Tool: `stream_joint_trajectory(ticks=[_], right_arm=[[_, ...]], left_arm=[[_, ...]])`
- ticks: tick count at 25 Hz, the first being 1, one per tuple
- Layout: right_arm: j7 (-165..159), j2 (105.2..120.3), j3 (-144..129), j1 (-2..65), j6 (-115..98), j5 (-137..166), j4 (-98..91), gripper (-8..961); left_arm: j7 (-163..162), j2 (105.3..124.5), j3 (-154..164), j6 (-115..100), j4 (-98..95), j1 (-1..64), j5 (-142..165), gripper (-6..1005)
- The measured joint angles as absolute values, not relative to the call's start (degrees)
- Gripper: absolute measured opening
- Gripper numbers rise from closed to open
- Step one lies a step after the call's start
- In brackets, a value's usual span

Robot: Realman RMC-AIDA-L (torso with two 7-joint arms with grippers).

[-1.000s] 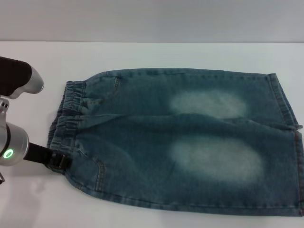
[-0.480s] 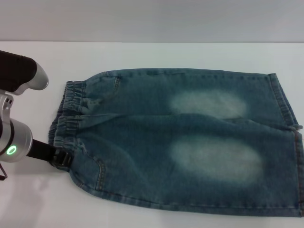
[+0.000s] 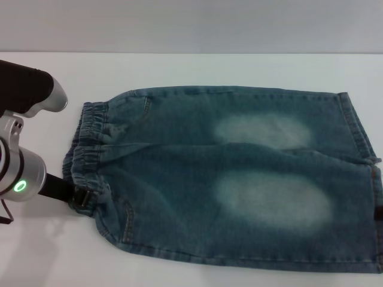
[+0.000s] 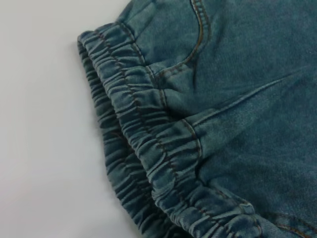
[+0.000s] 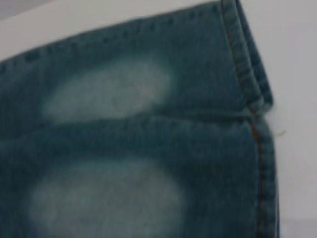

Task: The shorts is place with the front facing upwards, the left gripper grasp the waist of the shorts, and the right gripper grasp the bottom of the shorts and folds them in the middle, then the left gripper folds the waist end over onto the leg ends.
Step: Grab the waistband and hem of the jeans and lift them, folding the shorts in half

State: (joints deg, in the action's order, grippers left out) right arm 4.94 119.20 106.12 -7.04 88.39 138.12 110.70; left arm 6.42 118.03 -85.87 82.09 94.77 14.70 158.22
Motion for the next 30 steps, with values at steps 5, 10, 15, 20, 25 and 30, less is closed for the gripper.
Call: stream_joint_trajectory(ticks=[5,10,15,20,25,30], right_arm=[[4.85,119.2,103.58,-7.43,88.37,140.07,108.61,826],[4.75,119.2,102.48,-7.5,87.96,140.18,106.95,826],[4.73,119.18,102.48,-7.47,87.89,140.19,106.94,826],[4.7,119.18,102.48,-7.31,87.84,140.19,106.97,826],[4.68,119.18,102.18,-7.23,87.73,140.19,106.44,825],[4.67,119.17,101.91,-7.15,87.52,140.19,105.61,825]], left_arm=[[6.27,118.04,-85.87,82.04,94.73,15.39,158.24,152],[6.2,118.04,-85.87,82.12,94.65,15.74,158.2,122],[6.17,118.04,-85.87,82.12,94.65,15.81,157.92,96],[6.15,118.04,-85.86,82.11,94.65,15.82,157.91,61],[6.15,118.04,-85.87,82.1,94.65,15.85,157.91,61],[6.15,118.04,-85.87,82.08,94.56,15.97,157.95,61]])
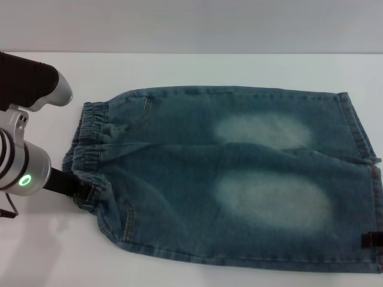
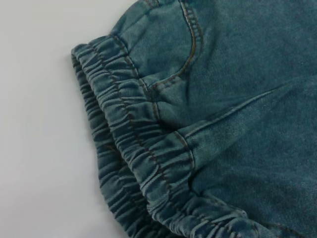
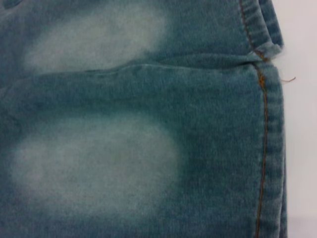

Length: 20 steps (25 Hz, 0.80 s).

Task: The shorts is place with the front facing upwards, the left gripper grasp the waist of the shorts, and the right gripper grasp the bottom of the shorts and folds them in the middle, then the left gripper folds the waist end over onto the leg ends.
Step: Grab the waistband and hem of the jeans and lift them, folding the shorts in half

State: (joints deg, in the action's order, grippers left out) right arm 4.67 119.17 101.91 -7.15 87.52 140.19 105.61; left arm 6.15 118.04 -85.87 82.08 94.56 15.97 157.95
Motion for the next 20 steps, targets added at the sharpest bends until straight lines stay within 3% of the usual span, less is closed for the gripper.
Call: stream_joint_trajectory(ticks=[20], right_arm=[[4.91,119.06,100.35,-6.77,85.63,140.74,101.84,817]], left_arm=[[6.38,118.03,-85.87,82.09,94.39,15.99,158.01,61]])
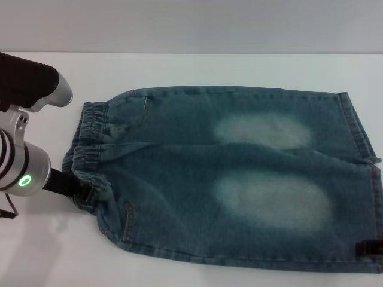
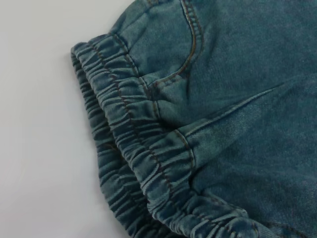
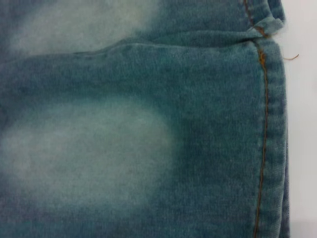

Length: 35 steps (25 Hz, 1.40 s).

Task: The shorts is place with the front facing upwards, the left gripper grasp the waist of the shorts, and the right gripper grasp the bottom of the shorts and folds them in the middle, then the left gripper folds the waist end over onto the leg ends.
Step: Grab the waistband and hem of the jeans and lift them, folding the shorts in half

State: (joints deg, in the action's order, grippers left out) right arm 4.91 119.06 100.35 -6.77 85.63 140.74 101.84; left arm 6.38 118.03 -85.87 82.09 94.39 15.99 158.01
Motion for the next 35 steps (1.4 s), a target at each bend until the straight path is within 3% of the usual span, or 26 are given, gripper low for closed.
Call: stream_joint_trajectory(ticks=[28,33,35], right_arm=[[7.57,118.86,99.74,-6.83,84.23,140.8,101.73,698],[8.21,118.83,99.58,-6.63,84.25,140.8,101.43,468],[8.4,118.83,99.52,-6.6,84.3,140.8,101.4,327]], left_arm=[[6.76,117.95,-85.87,82.44,94.48,15.86,157.85,61],[6.77,117.95,-85.87,82.5,94.45,15.84,157.85,61],[6.77,117.95,-85.87,82.53,94.42,15.82,157.87,61]])
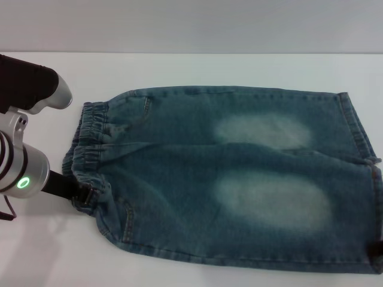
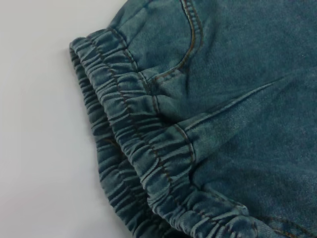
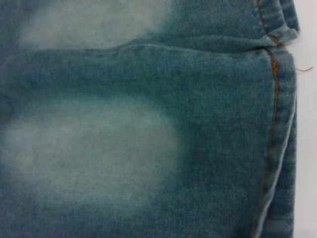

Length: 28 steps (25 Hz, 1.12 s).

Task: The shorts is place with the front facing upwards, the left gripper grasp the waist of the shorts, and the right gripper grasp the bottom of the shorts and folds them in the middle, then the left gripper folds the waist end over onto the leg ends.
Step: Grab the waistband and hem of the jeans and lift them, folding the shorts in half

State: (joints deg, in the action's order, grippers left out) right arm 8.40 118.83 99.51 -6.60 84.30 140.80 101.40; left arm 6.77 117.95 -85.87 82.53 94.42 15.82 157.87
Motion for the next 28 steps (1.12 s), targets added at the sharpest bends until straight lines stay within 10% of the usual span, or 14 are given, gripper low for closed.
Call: stream_joint_trajectory(ticks=[12,28], right_arm=[[9.13,118.82,99.12,-6.08,84.5,140.58,101.51,38],[10.66,119.0,98.97,-5.29,77.05,138.65,106.61,-1]], left_arm=[[6.77,117.95,-86.34,82.26,94.47,15.56,157.85,62],[6.65,117.95,-88.2,78.09,96.69,13.89,157.75,62]])
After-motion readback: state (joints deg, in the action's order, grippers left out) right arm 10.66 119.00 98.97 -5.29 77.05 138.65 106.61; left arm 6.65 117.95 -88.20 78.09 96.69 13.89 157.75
